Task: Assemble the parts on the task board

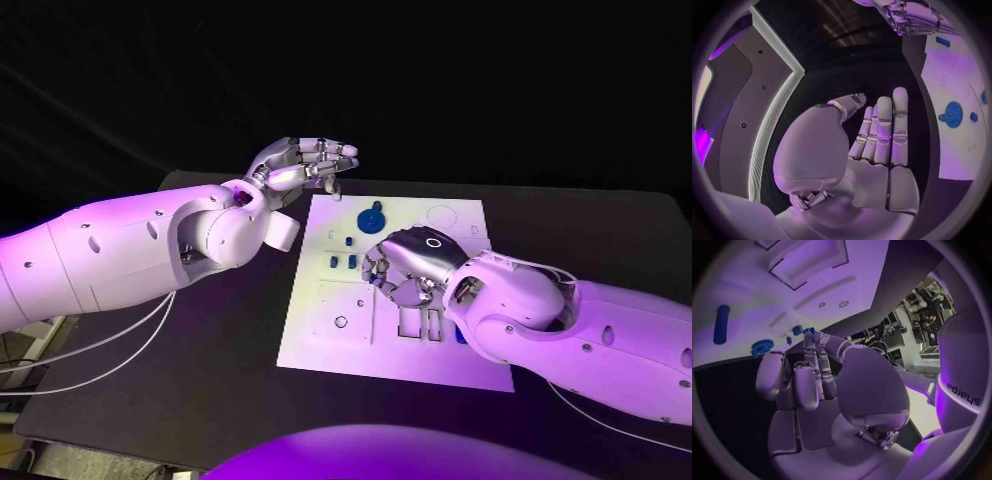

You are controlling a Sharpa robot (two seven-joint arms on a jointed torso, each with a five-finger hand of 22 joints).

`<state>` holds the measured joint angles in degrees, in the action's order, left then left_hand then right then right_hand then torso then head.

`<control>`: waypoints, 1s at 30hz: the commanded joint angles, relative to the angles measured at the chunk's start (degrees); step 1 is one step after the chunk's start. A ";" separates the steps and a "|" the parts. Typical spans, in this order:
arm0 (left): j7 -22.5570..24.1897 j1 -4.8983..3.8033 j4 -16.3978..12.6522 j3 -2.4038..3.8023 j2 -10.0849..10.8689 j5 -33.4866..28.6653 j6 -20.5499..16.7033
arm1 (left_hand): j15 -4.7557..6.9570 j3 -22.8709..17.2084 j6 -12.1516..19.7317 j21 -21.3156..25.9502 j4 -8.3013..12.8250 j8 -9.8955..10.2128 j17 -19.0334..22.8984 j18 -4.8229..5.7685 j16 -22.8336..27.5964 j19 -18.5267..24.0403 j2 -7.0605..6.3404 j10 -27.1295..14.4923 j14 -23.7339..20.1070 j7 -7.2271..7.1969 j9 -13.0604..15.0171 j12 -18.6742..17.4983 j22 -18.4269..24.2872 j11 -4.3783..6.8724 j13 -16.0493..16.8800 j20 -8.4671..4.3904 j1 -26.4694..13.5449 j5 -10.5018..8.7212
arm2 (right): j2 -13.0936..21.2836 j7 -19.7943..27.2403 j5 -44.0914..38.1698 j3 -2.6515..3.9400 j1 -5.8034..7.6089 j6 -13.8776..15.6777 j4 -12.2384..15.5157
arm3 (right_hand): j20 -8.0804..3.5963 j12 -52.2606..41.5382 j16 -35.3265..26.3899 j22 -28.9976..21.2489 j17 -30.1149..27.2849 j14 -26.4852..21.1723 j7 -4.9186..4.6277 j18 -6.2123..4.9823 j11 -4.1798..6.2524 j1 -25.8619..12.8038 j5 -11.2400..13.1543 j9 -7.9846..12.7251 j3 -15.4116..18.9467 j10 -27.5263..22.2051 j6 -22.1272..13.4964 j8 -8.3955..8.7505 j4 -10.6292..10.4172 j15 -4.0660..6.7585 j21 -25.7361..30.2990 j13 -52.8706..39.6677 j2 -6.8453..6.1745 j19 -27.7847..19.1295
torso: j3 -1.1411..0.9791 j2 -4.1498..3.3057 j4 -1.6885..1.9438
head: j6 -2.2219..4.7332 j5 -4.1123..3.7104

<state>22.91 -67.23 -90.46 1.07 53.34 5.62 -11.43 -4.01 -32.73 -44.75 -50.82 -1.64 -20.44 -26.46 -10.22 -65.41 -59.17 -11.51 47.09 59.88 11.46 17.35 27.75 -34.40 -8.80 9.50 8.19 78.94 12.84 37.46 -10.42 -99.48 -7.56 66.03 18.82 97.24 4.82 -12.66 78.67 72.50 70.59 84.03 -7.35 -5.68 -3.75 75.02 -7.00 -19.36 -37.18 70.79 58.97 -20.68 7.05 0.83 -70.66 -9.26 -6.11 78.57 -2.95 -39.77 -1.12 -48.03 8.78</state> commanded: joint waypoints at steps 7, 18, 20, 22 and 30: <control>0.91 -0.05 0.01 0.03 -0.42 -0.25 0.39 | 0.06 0.18 0.56 0.19 0.26 -0.45 0.10 -0.35 -0.38 0.10 0.11 -0.50 -0.36 1.40 0.14 0.51 0.05 -0.13 0.15 0.53 -0.85 0.20 | -2.01 0.77 0.39 -0.09 -2.00 0.29 -2.11 | -0.08 0.24 0.39 -0.13 -0.02 2.56 -0.26 0.65 0.50 -0.67 -0.13 -0.06 -0.14 0.16 -0.25 -0.31 -0.17 0.37 0.19 -0.03 -0.14 -0.14 | -0.22 -0.03 0.11 | -1.14 1.21; 0.71 -0.05 0.24 0.03 -0.56 -0.25 0.65 | 0.04 0.23 0.65 0.20 0.23 -0.54 0.10 -0.35 -0.46 0.13 0.11 -0.62 -0.37 1.40 0.18 0.65 0.05 -0.15 0.18 0.56 -0.96 0.19 | -2.62 1.65 1.62 -0.15 -3.00 0.33 -2.63 | -0.07 0.28 0.41 -0.08 -0.04 2.56 -0.29 0.65 0.48 -0.80 -0.14 -0.11 -0.13 0.06 -0.37 -0.29 -0.18 0.35 0.17 -0.10 -0.17 -0.14 | -0.13 0.01 0.07 | -1.97 2.12; 0.68 -0.06 0.27 0.03 -0.56 -0.25 0.67 | 0.04 0.23 0.65 0.20 0.23 -0.54 0.10 -0.35 -0.46 0.13 0.11 -0.62 -0.37 1.40 0.18 0.65 0.05 -0.15 0.18 0.56 -0.96 0.19 | -2.69 1.75 1.82 -0.18 -3.09 0.19 -2.77 | -0.07 0.28 0.41 -0.08 -0.04 2.56 -0.29 0.65 0.48 -0.80 -0.14 -0.11 -0.13 0.06 -0.37 -0.29 -0.18 0.35 0.17 -0.10 -0.17 -0.14 | -0.14 0.01 0.05 | -1.97 2.22; 0.65 -0.06 0.28 0.03 -0.57 -0.25 0.70 | 0.04 0.23 0.65 0.20 0.23 -0.54 0.10 -0.35 -0.46 0.13 0.11 -0.62 -0.37 1.40 0.18 0.65 0.05 -0.15 0.18 0.56 -0.96 0.19 | -2.78 1.85 2.02 -0.22 -3.22 0.07 -2.94 | -0.07 0.29 0.38 -0.16 -0.09 2.55 -0.29 0.63 0.47 -0.83 -0.13 -0.13 -0.12 0.03 -0.39 -0.29 -0.18 0.35 0.26 -0.12 -0.19 -0.20 | -0.14 0.01 0.05 | -1.97 2.30; 0.60 -0.06 0.32 0.03 -0.62 -0.25 0.80 | 0.04 0.23 0.65 0.20 0.23 -0.54 0.10 -0.35 -0.46 0.13 0.11 -0.62 -0.37 1.40 0.18 0.65 0.05 -0.15 0.18 0.56 -0.96 0.19 | -2.98 2.02 2.28 -0.31 -3.54 -0.12 -3.51 | -0.07 0.29 0.38 -0.16 -0.09 2.55 -0.29 0.63 0.47 -0.83 -0.13 -0.13 -0.12 0.03 -0.39 -0.29 -0.18 0.35 0.26 -0.12 -0.19 -0.20 | -0.06 0.02 0.15 | -1.97 2.41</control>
<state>22.94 -67.24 -90.12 1.07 52.86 5.61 -11.41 -4.00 -32.73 -44.34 -50.82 -1.64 -20.77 -26.42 -10.22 -65.66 -58.96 -11.46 46.90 59.88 11.45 17.47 28.12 -34.40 -9.01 9.59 8.40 78.40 12.84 34.59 -8.97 -97.52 -7.87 62.54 18.87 93.81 4.82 -12.66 78.89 72.39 70.59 84.03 -7.42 -5.69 -3.79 74.78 -6.99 -19.45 -37.17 70.85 58.67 -20.80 7.04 0.84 -70.65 -9.33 -6.35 78.57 -3.05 -39.75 -1.02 -49.99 11.17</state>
